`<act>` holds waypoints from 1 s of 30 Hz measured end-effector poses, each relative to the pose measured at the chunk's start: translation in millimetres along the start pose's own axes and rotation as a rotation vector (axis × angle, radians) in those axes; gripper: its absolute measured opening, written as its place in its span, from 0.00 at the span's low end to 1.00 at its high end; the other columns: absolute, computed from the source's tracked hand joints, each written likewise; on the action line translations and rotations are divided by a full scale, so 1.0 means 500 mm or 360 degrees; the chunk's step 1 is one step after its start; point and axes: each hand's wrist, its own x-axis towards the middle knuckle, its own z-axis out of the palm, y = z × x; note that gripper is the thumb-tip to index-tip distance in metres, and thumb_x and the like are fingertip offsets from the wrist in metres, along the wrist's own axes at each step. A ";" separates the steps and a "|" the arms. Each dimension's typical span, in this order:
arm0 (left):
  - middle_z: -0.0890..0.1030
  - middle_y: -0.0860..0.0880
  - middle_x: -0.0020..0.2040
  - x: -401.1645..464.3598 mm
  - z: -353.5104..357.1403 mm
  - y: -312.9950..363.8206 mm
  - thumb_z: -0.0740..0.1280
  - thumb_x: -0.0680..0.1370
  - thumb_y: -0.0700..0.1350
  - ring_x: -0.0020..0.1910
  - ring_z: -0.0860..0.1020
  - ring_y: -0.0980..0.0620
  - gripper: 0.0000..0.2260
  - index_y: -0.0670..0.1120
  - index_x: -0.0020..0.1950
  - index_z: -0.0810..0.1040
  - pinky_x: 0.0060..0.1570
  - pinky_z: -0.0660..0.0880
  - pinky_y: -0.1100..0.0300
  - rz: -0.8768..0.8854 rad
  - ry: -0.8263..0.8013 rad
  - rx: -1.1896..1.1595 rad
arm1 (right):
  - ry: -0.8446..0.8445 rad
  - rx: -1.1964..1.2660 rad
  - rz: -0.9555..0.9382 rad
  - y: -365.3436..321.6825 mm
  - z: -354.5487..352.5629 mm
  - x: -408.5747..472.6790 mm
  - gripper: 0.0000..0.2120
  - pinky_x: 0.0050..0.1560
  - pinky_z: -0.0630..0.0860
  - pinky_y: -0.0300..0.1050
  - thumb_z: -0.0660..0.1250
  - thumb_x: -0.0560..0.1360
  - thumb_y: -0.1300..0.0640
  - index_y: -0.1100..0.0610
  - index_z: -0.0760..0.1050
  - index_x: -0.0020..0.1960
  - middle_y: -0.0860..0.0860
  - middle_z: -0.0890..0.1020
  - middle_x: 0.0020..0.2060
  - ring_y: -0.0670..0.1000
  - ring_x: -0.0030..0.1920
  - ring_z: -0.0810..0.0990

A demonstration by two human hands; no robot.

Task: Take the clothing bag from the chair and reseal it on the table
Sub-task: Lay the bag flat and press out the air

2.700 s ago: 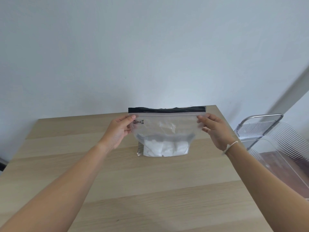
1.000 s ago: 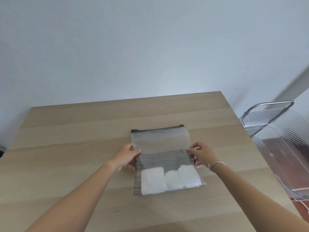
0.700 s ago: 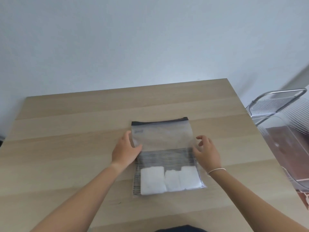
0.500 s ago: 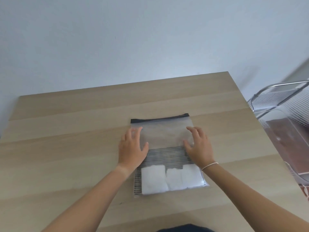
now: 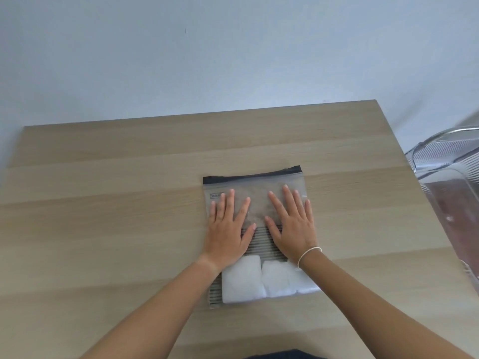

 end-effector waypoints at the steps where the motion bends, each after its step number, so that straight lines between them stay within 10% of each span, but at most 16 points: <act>1: 0.35 0.44 0.74 0.001 0.004 -0.001 0.45 0.78 0.61 0.75 0.37 0.43 0.28 0.55 0.74 0.39 0.72 0.34 0.49 -0.0002 -0.0002 0.0018 | -0.0016 -0.0008 0.0007 0.001 0.003 0.001 0.28 0.73 0.36 0.52 0.49 0.77 0.40 0.42 0.40 0.73 0.51 0.46 0.76 0.54 0.76 0.42; 30: 0.38 0.45 0.76 -0.005 0.008 -0.029 0.46 0.78 0.61 0.75 0.37 0.44 0.28 0.55 0.73 0.38 0.71 0.33 0.51 -0.0120 0.0000 0.0062 | -0.0127 0.0002 0.0158 0.034 -0.004 0.000 0.27 0.73 0.35 0.53 0.45 0.78 0.40 0.42 0.42 0.74 0.48 0.44 0.76 0.53 0.76 0.40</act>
